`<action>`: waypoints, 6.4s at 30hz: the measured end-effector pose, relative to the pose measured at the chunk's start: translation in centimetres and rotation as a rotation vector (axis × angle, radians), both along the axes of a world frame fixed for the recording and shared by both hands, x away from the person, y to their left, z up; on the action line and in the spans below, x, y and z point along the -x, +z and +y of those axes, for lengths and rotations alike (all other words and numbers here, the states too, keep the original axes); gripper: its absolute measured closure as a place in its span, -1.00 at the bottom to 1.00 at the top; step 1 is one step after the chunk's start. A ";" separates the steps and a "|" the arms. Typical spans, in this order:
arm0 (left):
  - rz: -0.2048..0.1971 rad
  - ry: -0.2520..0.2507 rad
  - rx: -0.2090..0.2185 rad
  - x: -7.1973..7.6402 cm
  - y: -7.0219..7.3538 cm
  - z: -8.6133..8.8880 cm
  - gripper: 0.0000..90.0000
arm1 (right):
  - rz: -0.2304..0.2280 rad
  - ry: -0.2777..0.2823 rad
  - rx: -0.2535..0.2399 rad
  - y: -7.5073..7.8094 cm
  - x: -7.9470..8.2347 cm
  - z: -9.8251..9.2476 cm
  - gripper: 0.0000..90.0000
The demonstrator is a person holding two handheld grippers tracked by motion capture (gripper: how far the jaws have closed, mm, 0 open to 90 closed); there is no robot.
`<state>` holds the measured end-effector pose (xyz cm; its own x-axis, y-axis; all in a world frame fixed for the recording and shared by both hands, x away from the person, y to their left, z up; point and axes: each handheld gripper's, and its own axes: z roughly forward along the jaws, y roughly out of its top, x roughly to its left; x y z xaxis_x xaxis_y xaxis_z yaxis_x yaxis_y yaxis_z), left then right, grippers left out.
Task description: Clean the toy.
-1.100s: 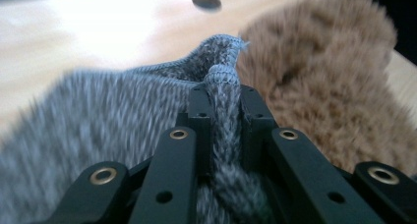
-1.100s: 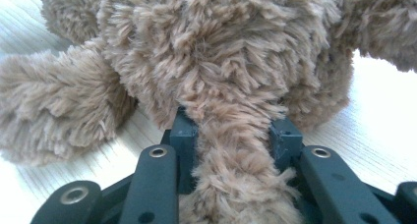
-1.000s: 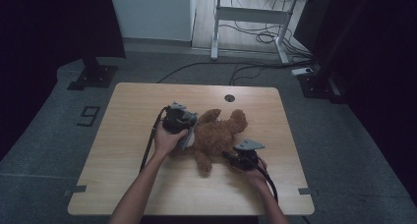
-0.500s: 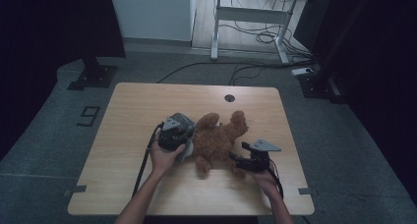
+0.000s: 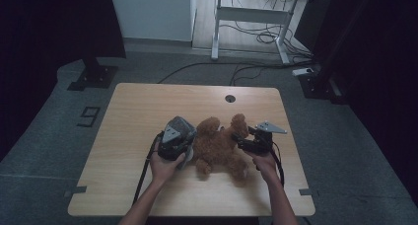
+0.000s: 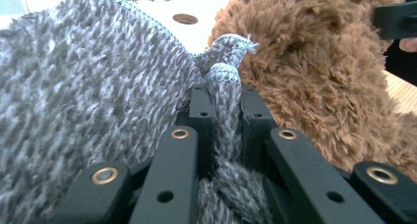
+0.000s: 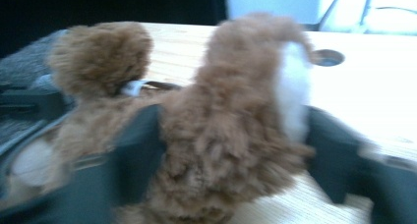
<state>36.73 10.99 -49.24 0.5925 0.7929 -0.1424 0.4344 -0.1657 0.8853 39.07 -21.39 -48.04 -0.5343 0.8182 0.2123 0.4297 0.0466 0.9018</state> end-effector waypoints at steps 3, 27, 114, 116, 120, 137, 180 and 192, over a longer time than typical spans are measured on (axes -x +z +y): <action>0.002 -0.003 0.009 0.2 0.0 0.1 0.76 | -0.002 -0.030 0.007 -0.5 0.7 0.1 0.31; 0.024 -0.037 0.049 1.4 4.8 -0.2 0.76 | -0.054 0.054 0.064 -3.4 3.8 -1.8 0.67; -0.015 -0.151 -0.086 -1.0 9.4 -8.9 0.76 | -0.086 0.066 0.064 -4.2 3.5 -2.5 0.71; -0.014 -0.181 -0.082 -1.0 9.6 -10.7 0.76 | -0.084 0.069 0.065 -4.1 3.6 -2.5 0.71; 0.016 -0.219 -0.112 -1.5 8.7 -13.8 0.76 | -0.087 0.070 0.068 -4.1 3.6 -2.5 0.71; 0.064 -0.144 -0.166 -2.5 3.9 -13.2 0.76 | -0.104 0.071 0.081 -4.1 3.6 -2.5 0.71; 0.103 0.178 -0.120 -2.8 3.9 5.6 0.76 | -0.097 0.074 0.059 -4.4 3.5 -2.4 0.71; -0.035 -0.101 -0.070 -1.8 11.2 -7.2 0.76 | -0.104 0.080 0.059 -4.3 3.5 -2.5 0.71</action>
